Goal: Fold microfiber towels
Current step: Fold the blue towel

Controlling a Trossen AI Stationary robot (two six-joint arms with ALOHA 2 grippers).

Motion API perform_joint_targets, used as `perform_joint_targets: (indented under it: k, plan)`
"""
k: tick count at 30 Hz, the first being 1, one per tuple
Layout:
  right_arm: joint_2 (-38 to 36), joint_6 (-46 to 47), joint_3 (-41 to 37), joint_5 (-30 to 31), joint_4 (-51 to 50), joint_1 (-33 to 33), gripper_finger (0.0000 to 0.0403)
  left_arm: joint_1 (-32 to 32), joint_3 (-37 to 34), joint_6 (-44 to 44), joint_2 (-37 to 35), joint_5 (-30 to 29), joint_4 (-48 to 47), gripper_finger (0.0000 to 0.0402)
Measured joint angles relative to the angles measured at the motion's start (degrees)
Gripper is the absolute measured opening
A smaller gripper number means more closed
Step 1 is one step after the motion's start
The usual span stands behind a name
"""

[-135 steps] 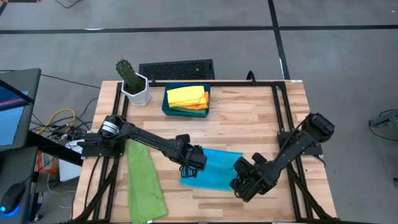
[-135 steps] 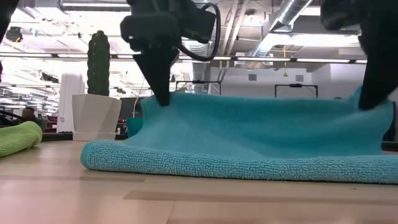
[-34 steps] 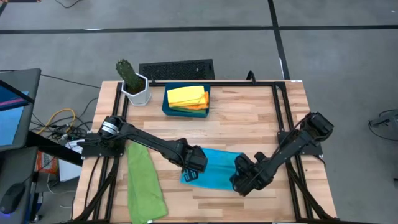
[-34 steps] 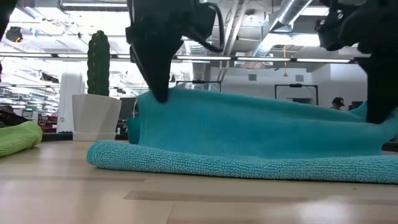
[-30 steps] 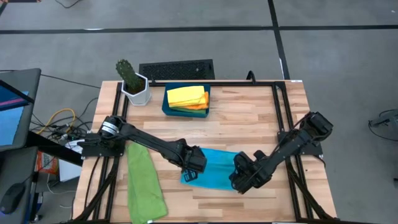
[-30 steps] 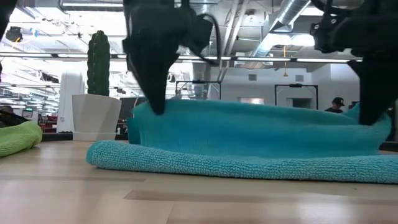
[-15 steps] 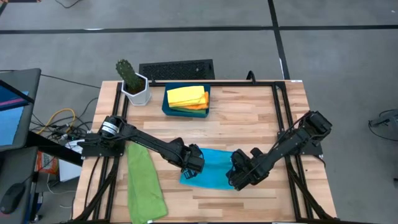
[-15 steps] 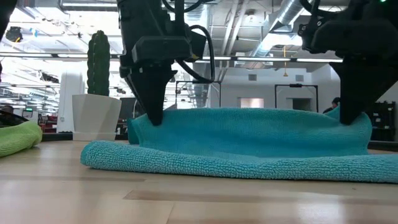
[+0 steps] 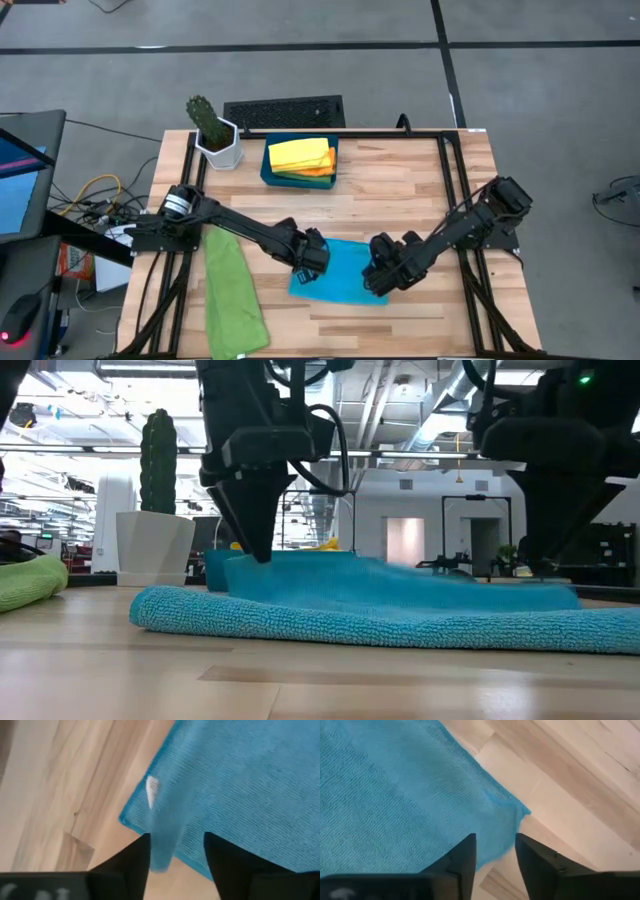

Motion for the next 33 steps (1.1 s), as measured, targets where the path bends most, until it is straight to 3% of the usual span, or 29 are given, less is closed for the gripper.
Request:
perform_joint_targets:
  k: [6, 9, 14, 19, 24, 27, 33]
  plan:
    - [0.0, -1.6, 0.0, 0.2, -1.2, -0.5, 0.0206, 0.6, 0.0, -1.0, 0.0, -1.3, -2.3, 0.0212]
    - [-0.3, -1.7, 0.0, 1.8, -2.6, -0.3, 0.0218, 0.6, 0.0, -1.6, 0.0, -2.3, -4.4, 0.0209]
    - [-6.0, 0.9, 0.0, 10.0, -3.7, 3.1, 0.0217, -0.1, 1.4, -1.2, -2.3, -2.7, -4.6, 0.0184]
    - [-13.9, 1.2, 0.0, 21.9, -1.9, 9.9, 0.0205, -1.7, 1.6, 2.6, -8.3, -4.1, 6.5, 0.0161]
    - [-16.0, 1.6, 0.1, 32.4, 2.7, 18.2, 0.0191, -3.7, -2.0, 8.7, -12.0, -1.4, 26.9, 0.0145]
    - [-12.6, -2.6, 0.1, 33.3, 9.5, 22.3, 0.0185, -6.0, -6.0, 8.0, -11.9, 2.5, 33.0, 0.014]
    - [-3.7, -10.4, 0.1, 31.1, 22.7, 26.6, 0.0182, -13.3, -15.0, 5.8, -11.9, 2.4, 36.1, 0.0149]
